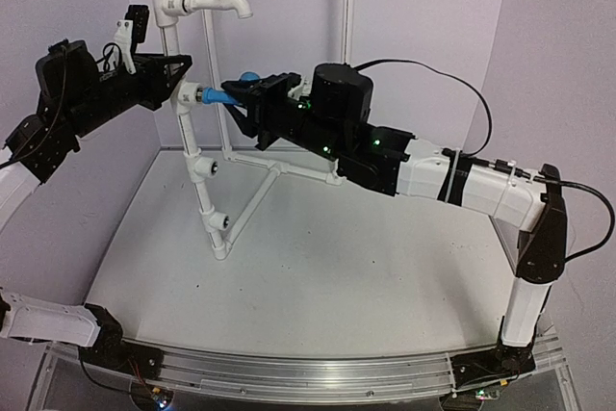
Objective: Install the water faucets
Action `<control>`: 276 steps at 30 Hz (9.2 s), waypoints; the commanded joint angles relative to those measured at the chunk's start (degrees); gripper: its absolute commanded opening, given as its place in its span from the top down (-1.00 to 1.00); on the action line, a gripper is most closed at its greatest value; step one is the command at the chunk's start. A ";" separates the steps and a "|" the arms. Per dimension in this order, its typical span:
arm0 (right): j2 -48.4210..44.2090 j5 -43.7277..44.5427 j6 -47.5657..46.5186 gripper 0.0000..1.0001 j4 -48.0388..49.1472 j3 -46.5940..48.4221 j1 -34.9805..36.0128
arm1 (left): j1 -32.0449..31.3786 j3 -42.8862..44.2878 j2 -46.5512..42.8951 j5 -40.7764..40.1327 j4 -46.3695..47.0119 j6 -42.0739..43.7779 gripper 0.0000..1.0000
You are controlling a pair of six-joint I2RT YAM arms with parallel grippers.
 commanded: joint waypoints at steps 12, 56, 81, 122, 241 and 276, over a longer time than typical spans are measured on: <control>-10.76 2.71 -7.85 -0.94 -0.09 -10.85 -0.41 | -1.38 -3.84 1.68 -9.34 -9.13 -9.23 1.00; -12.78 -19.68 -165.19 -0.50 1.17 -14.20 -6.12 | -1.25 -2.31 0.99 4.53 -11.29 -10.26 1.00; -2.83 -21.12 -161.52 0.51 1.14 -3.65 -6.14 | -1.28 -2.19 1.61 6.53 -11.31 -10.88 1.00; -3.47 -22.02 -7.73 0.47 17.21 -2.74 -8.72 | -1.34 -2.04 3.04 2.33 -11.36 -11.06 1.00; -17.48 -34.90 -169.07 -0.72 -3.24 -18.64 -8.50 | -1.34 -0.67 3.13 5.28 -13.09 -12.14 1.00; -1.16 -26.18 -172.09 0.40 8.04 -2.89 -7.31 | -1.34 -1.55 2.07 6.34 -13.48 -12.45 1.00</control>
